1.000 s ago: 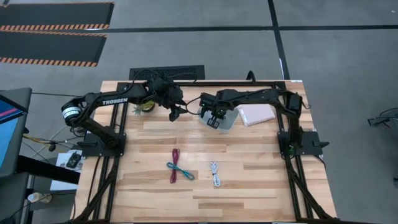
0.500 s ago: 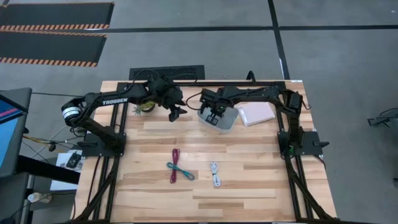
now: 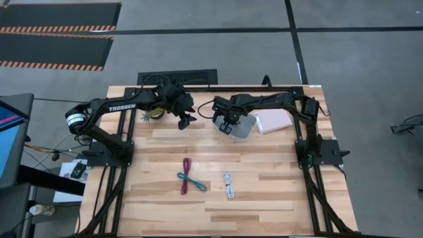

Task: Pick and place USB-C Cables
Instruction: Put the black USB cable into the grey bin, then put the blue black USB cable into the grey bin

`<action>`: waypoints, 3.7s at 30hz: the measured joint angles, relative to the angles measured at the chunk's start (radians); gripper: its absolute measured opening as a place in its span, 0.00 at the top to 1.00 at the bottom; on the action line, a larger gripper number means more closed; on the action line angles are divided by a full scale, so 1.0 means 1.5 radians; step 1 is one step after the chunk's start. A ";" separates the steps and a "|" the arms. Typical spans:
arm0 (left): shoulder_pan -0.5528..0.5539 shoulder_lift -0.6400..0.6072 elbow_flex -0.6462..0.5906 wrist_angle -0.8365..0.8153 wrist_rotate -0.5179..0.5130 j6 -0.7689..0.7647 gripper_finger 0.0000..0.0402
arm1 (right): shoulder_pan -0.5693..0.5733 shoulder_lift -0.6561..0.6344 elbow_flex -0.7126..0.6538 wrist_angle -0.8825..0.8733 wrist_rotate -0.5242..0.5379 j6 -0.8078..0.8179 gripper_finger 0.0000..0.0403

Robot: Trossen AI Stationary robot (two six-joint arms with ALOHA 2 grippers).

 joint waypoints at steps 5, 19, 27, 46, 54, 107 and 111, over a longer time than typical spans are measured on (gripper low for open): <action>0.000 0.000 0.000 0.000 0.000 0.000 0.50 | 0.000 0.000 0.000 0.000 0.000 0.000 0.85; 0.000 0.000 0.000 0.000 -0.001 -0.001 0.50 | 0.000 0.000 0.000 0.003 -0.002 0.000 0.63; 0.000 -0.016 0.000 -0.030 0.000 0.020 0.50 | 0.000 -0.094 0.047 -0.061 0.002 -0.003 0.50; -0.377 -0.308 -0.054 -0.285 -0.112 -0.062 0.49 | 0.113 -0.409 0.056 -0.173 0.006 0.150 0.49; -0.538 -0.309 -0.131 -0.136 -0.265 -0.113 0.49 | 0.195 -0.409 0.056 -0.178 0.051 0.165 0.50; -0.549 0.045 -0.225 0.166 -0.110 -0.033 0.88 | 0.255 -0.372 0.055 -0.148 0.058 0.175 0.55; -0.543 0.041 -0.225 0.162 -0.109 -0.033 0.90 | 0.255 -0.372 0.055 -0.148 0.058 0.175 0.56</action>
